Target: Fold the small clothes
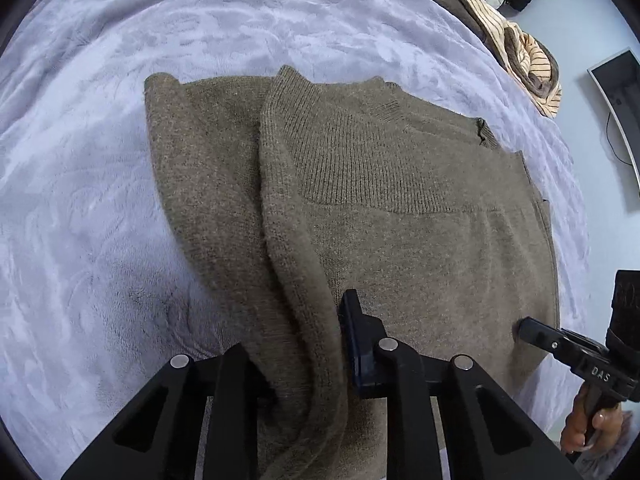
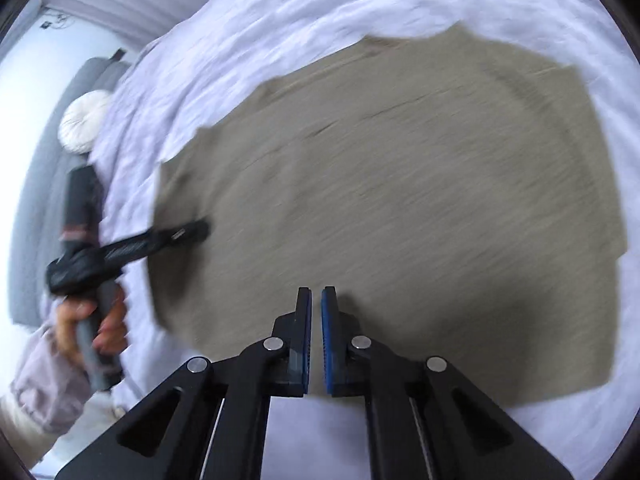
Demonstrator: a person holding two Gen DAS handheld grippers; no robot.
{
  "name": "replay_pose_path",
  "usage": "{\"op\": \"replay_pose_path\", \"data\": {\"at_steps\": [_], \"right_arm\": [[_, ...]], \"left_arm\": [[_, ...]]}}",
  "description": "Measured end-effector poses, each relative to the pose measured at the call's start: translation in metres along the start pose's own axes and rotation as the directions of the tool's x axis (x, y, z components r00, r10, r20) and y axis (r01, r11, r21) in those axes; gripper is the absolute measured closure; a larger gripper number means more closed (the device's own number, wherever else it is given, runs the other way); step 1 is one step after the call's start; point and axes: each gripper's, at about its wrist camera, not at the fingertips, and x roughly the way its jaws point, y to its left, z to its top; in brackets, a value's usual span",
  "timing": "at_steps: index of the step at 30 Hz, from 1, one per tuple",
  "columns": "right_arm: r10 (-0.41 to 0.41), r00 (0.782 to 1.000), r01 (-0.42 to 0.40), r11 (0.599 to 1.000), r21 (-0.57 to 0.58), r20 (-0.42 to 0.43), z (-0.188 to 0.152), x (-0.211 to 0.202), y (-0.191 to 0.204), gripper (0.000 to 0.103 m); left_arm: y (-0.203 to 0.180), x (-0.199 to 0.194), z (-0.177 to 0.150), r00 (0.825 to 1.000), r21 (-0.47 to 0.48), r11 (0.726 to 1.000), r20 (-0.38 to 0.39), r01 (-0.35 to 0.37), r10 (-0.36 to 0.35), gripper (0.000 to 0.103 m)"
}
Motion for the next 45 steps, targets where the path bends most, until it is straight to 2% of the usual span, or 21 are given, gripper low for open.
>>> {"op": "replay_pose_path", "data": {"at_steps": [3, 6, 11, 15, 19, 22, 24, 28, 30, 31, 32, 34, 35, 36, 38, 39, 41, 43, 45], "right_arm": [[-0.036, 0.997, 0.032, 0.998, -0.060, -0.070, 0.001, 0.025, -0.011, 0.099], [-0.032, 0.998, 0.027, 0.996, -0.081, -0.061, 0.002, 0.034, -0.012, 0.099], [0.042, 0.998, -0.043, 0.999, -0.027, -0.035, -0.008, 0.035, -0.024, 0.099], [0.100, 0.995, -0.099, 0.995, 0.016, -0.020, -0.017, 0.029, -0.043, 0.101], [0.190, 0.982, -0.189, 0.977, 0.097, 0.007, -0.026, 0.020, -0.069, 0.102], [0.277, 0.960, -0.279, 0.942, 0.189, 0.037, -0.032, 0.011, -0.088, 0.103], [0.283, 0.956, -0.294, 0.926, 0.235, 0.080, -0.038, -0.006, -0.104, 0.101], [0.228, 0.958, -0.274, 0.909, 0.314, 0.177, -0.049, -0.044, -0.142, 0.098], [0.239, 0.948, -0.301, 0.886, 0.353, 0.208, -0.052, -0.056, -0.161, 0.095], [0.266, 0.939, -0.333, 0.865, 0.375, 0.220, -0.055, -0.059, -0.171, 0.091], [0.301, 0.924, -0.375, 0.835, 0.402, 0.236, -0.055, -0.059, -0.180, 0.084], [0.372, 0.879, -0.475, 0.750, 0.460, 0.300, -0.058, -0.059, -0.197, 0.070], [0.396, 0.852, -0.522, 0.699, 0.489, 0.343, -0.061, -0.060, -0.206, 0.064], [0.408, 0.834, -0.550, 0.664, 0.507, 0.370, -0.065, -0.061, -0.214, 0.063], [0.448, 0.785, -0.619, 0.576, 0.534, 0.427, -0.073, -0.058, -0.231, 0.059], [0.460, 0.769, -0.639, 0.544, 0.544, 0.444, -0.075, -0.056, -0.235, 0.058], [0.484, 0.742, -0.669, 0.497, 0.552, 0.464, -0.078, -0.054, -0.242, 0.057], [0.498, 0.730, -0.682, 0.481, 0.551, 0.468, -0.080, -0.046, -0.233, 0.056], [0.516, 0.711, -0.700, 0.458, 0.548, 0.478, -0.082, -0.047, -0.240, 0.051]], "left_arm": [[-0.009, -0.012, 0.000, 0.999, -0.003, 1.000, 0.031, 0.010, -0.010, 0.084], [-0.038, -0.030, 0.005, 0.997, 0.046, 0.999, 0.070, 0.028, -0.031, 0.085], [-0.120, -0.052, 0.024, 0.992, 0.201, 0.979, 0.112, 0.040, -0.064, 0.087], [-0.185, -0.058, 0.041, 0.986, 0.297, 0.950, 0.100, 0.099, -0.134, 0.087], [-0.255, -0.032, 0.050, 0.988, 0.402, 0.910, 0.064, 0.104, -0.141, 0.087], [-0.286, 0.003, 0.045, 0.993, 0.432, 0.896, 0.015, 0.099, -0.117, 0.087], [-0.293, 0.025, 0.041, 0.997, 0.428, 0.901, -0.008, 0.075, -0.079, 0.087], [-0.293, 0.048, 0.026, 0.998, 0.402, 0.914, -0.036, 0.058, -0.047, 0.086], [-0.296, 0.051, 0.023, 0.999, 0.405, 0.913, -0.030, 0.046, -0.037, 0.077], [-0.297, 0.048, 0.022, 0.998, 0.395, 0.917, -0.027, 0.056, -0.050, 0.061], [-0.297, 0.046, 0.022, 0.998, 0.386, 0.920, -0.019, 0.062, -0.059, 0.039], [-0.296, 0.033, 0.021, 0.997, 0.380, 0.924, 0.046, 0.034, -0.055, 0.017], [-0.295, 0.025, 0.020, 0.996, 0.387, 0.922, 0.072, 0.027, -0.059, 0.017], [-0.294, 0.020, 0.020, 0.995, 0.392, 0.920, 0.082, 0.028, -0.065, 0.017], [-0.289, 0.010, 0.019, 0.993, 0.388, 0.921, 0.094, 0.030, -0.072, 0.017], [-0.284, 0.005, 0.018, 0.992, 0.381, 0.924, 0.108, 0.026, -0.072, 0.017], [-0.271, -0.002, 0.017, 0.989, 0.354, 0.935, 0.134, 0.010, -0.061, 0.017], [-0.251, -0.006, 0.017, 0.988, 0.297, 0.955, 0.152, -0.020, -0.027, 0.017], [-0.232, -0.004, 0.017, 0.991, 0.236, 0.972, 0.135, -0.021, -0.011, 0.017]]}}
